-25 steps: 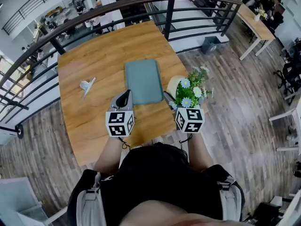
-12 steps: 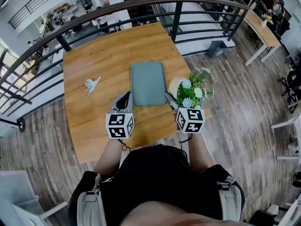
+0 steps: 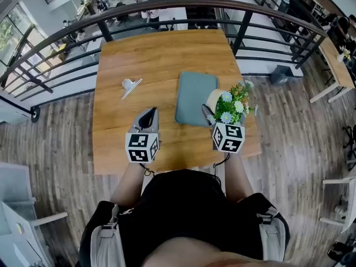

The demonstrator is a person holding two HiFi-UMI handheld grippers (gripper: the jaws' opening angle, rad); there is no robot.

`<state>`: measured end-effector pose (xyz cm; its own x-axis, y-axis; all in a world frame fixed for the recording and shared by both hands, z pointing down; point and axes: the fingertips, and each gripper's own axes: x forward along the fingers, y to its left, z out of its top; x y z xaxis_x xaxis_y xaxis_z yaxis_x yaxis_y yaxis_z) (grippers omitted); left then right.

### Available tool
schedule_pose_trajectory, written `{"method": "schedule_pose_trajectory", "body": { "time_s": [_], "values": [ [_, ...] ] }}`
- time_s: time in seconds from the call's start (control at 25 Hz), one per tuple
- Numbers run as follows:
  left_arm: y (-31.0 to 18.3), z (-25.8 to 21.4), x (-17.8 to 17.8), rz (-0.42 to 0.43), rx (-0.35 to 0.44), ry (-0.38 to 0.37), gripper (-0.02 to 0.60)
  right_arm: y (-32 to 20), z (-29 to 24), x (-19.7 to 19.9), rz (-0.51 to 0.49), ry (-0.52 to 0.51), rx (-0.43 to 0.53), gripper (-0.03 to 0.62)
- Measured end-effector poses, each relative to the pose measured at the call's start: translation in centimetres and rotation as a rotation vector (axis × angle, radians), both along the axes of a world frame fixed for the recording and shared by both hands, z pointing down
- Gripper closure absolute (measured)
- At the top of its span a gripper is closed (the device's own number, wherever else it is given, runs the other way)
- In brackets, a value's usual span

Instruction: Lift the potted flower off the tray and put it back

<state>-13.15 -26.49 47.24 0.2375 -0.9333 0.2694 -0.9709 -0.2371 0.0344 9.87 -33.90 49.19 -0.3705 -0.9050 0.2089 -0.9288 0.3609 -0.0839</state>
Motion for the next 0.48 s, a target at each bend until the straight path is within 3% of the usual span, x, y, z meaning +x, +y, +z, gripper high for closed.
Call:
{"method": "schedule_pose_trajectory", "body": {
  "time_s": [0.48],
  "values": [
    [3.0, -0.3, -5.6, -0.178, 0.011, 0.005, 0.566, -4.1, 9.6, -4.4, -0.071, 0.046, -0.124, 0.016]
  ]
}}
